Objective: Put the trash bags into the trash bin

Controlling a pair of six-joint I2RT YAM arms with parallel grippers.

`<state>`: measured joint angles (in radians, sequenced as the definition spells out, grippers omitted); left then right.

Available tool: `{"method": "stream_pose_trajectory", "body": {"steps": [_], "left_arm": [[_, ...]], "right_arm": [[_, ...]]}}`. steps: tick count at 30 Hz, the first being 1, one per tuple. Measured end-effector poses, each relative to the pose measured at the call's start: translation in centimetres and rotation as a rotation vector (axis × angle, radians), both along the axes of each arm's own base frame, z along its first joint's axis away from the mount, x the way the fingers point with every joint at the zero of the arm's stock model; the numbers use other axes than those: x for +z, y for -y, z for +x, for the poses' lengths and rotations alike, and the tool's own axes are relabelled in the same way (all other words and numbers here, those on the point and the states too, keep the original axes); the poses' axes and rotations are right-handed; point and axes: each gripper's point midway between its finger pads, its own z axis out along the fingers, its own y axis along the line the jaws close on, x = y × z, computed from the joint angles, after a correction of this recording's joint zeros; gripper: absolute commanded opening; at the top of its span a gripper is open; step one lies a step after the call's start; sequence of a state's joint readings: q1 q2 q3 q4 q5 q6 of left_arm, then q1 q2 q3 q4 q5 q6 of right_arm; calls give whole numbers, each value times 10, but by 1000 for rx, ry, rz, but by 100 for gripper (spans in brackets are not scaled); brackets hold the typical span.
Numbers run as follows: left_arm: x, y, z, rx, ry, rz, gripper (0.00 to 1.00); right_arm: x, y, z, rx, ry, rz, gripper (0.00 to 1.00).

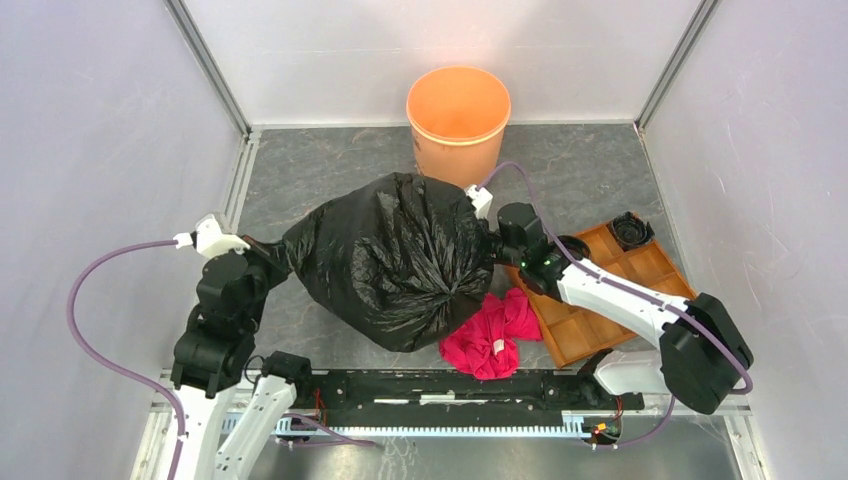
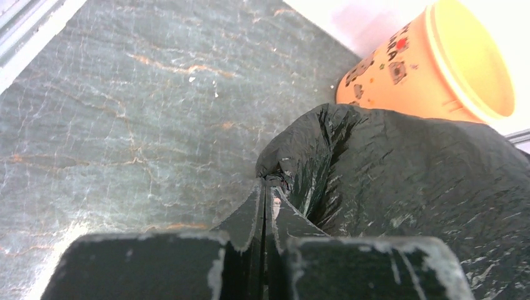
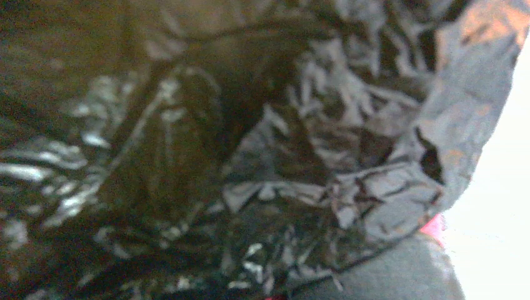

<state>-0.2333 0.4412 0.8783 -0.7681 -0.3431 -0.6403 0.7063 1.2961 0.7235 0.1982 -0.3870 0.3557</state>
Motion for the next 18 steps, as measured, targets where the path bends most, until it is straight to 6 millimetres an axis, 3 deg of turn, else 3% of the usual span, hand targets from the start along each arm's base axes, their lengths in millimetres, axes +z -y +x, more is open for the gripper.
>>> {"method": "stream_pose_trajectory", "body": {"steps": [4, 8, 10, 12, 13, 15, 16, 17, 18], "left_arm": [[27, 2, 6, -6, 52, -13, 2], [64, 4, 18, 1, 131, -29, 2], [68, 1, 27, 31, 116, -17, 2], [51, -3, 46, 76, 21, 15, 2], [31, -2, 54, 90, -61, 29, 2], [-17, -1, 62, 112, -236, 50, 2], [-45, 0, 61, 117, -331, 62, 2], [-75, 0, 52, 121, -433, 70, 2], [-97, 0, 36, 122, -518, 69, 2]], "right_arm": [[35, -7, 10, 6, 57, 12, 1], [104, -16, 29, -52, 115, 118, 0], [128, -25, 42, -59, 101, 169, 0], [136, -36, 59, -50, 75, 199, 0], [126, -39, 63, -41, 49, 196, 1], [75, -36, 56, -30, -57, 150, 0], [39, -30, 44, -23, -133, 105, 0], [-4, -19, 23, -12, -232, 40, 0], [-34, -9, 4, -6, -310, -17, 0]]}}
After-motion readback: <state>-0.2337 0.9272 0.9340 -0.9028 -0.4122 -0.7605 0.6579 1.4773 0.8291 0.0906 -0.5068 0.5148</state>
